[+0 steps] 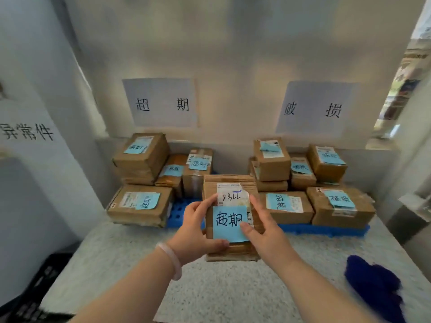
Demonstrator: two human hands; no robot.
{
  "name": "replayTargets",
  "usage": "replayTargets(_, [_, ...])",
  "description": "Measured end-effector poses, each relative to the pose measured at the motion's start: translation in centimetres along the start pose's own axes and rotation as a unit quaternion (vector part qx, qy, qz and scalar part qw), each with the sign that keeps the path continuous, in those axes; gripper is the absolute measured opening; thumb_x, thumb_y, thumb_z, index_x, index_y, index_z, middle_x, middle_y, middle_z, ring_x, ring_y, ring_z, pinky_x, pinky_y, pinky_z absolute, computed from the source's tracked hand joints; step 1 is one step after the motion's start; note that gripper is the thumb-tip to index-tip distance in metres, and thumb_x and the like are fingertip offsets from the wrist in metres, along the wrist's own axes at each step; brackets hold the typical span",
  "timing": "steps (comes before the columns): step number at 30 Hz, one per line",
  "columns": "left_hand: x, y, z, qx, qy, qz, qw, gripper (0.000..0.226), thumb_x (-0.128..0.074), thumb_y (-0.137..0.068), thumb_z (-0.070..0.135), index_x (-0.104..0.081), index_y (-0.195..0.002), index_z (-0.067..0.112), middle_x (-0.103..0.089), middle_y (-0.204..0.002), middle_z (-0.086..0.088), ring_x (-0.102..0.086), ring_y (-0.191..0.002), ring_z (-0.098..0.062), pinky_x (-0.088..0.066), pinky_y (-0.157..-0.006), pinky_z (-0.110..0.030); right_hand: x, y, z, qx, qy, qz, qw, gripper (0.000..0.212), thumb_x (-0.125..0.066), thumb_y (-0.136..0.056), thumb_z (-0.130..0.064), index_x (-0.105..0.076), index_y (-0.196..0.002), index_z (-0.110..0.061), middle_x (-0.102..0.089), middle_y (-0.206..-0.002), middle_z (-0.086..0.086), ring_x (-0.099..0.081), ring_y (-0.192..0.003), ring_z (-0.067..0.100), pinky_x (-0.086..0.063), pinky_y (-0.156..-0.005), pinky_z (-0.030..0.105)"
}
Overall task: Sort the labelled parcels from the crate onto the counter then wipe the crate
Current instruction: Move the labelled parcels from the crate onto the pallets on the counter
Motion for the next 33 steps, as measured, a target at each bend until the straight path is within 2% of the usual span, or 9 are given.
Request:
replayTargets(2, [1.2, 0.3, -2.1, 0.034, 0.011, 0.004, 0.999, 0.098, -0.086, -0.072, 0.028, -0.019, -0.139, 0.054, -0.021, -0.135, 0.011, -0.032, -0.126, -0.009, -0.043, -0.078, 0.000, -2.4, -1.1, 0.4, -0.018, 0.018, -0.025, 0.999, 0.068, -0.063, -0.094, -0.034, -0.023, -0.142, -0.061, -0.045, -0.137, -0.011, -0.053, -0.111, 0.002, -0.055, -0.083, 0.021])
replayTargets(5, [2.2, 0.4, -4.7, 0.067, 0.026, -0.001, 0.997, 0.099, -0.083, -0.076, 0.024, -0.016, -0.143, 0.052, -0.023, -0.131, 0.015, -0.035, -0.125, -0.008, -0.050, -0.078, -0.009, -5.0, -2.7, 1.6, -0.064, 0.049, -0.048, 0.996, 0.069, -0.063, -0.093, -0.042, -0.020, -0.143, -0.062, -0.044, -0.140, -0.007, -0.050, -0.119, 0.011, -0.052, -0.096, 0.036])
replayTargets(8, [2.6, -0.1, -7.0, 0.095, 0.007, -0.010, 0.995, 0.101, -0.081, -0.078, 0.029, -0.009, -0.144, 0.054, -0.023, -0.136, 0.019, -0.033, -0.126, -0.004, -0.048, -0.092, -0.016, -6.8, -4.5, 2.6, -0.080, 0.065, -0.075, 0.992, 0.073, -0.063, -0.093, -0.039, -0.017, -0.147, -0.058, -0.042, -0.144, -0.008, -0.046, -0.121, 0.010, -0.047, -0.094, 0.029])
replayTargets(12, [3.2, -2.1, -10.0, 0.142, -0.010, -0.009, 0.990, 0.107, -0.082, -0.075, 0.036, -0.006, -0.149, 0.046, -0.019, -0.144, 0.014, -0.025, -0.131, -0.005, -0.031, -0.111, -0.024, -9.1, -7.8, 4.2, -0.100, 0.084, -0.108, 0.985, 0.078, -0.065, -0.093, -0.035, -0.014, -0.149, -0.056, -0.040, -0.145, -0.007, -0.044, -0.122, 0.011, -0.043, -0.089, 0.024])
replayTargets(18, [3.7, -6.4, -13.8, 0.192, -0.050, -0.022, 0.980, 0.118, -0.082, -0.074, 0.040, 0.003, -0.155, 0.028, -0.017, -0.144, 0.002, -0.027, -0.125, -0.006, -0.025, -0.103, -0.011, -12.0, -13.3, 7.2, -0.148, 0.088, -0.135, 0.976, 0.080, -0.063, -0.094, -0.031, -0.011, -0.149, -0.054, -0.034, -0.153, -0.006, -0.040, -0.133, 0.016, -0.044, -0.103, 0.034])
replayTargets(23, [3.3, -9.0, -16.8, 0.211, -0.065, -0.021, 0.975, 0.112, -0.078, -0.079, 0.036, 0.002, -0.156, 0.026, -0.018, -0.153, 0.003, -0.024, -0.140, -0.011, -0.026, -0.116, -0.024, -13.8, -16.3, 9.8, -0.186, 0.076, -0.209, 0.957, 0.097, -0.068, -0.091, -0.025, 0.004, -0.149, -0.055, -0.027, -0.156, -0.006, -0.037, -0.134, 0.014, -0.041, -0.107, 0.034])
replayTargets(28, [2.7, -10.3, -19.0, 0.201, -0.120, -0.019, 0.972, 0.103, -0.071, -0.087, 0.033, 0.004, -0.156, 0.024, 0.003, -0.162, 0.003, -0.002, -0.150, -0.013, -0.016, -0.121, -0.027, -14.8, -17.9, 10.7, -0.161, 0.086, -0.268, 0.946, 0.122, -0.082, -0.078, -0.025, 0.016, -0.148, -0.043, -0.027, -0.138, -0.022, -0.036, -0.118, -0.008, -0.033, -0.094, 0.006])
replayTargets(31, [2.7, -10.3, -19.3, 0.189, -0.154, -0.019, 0.970, 0.101, -0.070, -0.087, 0.037, 0.004, -0.155, 0.027, 0.012, -0.162, 0.006, 0.002, -0.150, -0.014, -0.017, -0.121, -0.030, -14.9, -18.2, 11.4, -0.115, 0.153, -0.263, 0.946, 0.131, -0.085, -0.072, -0.040, 0.026, -0.140, -0.051, -0.014, -0.154, -0.015, -0.023, -0.130, -0.002, -0.028, -0.112, 0.024])
replayTargets(33, [2.8, -9.8, -19.1, 0.180, -0.173, -0.011, 0.968, 0.097, -0.068, -0.089, 0.038, 0.002, -0.155, 0.031, 0.013, -0.161, 0.008, 0.002, -0.149, -0.012, -0.021, -0.120, -0.033, -14.8, -18.1, 11.3, -0.096, 0.168, -0.251, 0.948, 0.130, -0.084, -0.070, -0.045, 0.027, -0.135, -0.057, -0.001, -0.158, -0.016, -0.015, -0.135, 0.000, -0.024, -0.116, 0.030])
Point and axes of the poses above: each hand's wrist, its own y-axis away from the middle knuckle, its own x-axis out of the back of the hand, z = x × y, the point moved 6 cm from there along -y, towards the middle knuckle
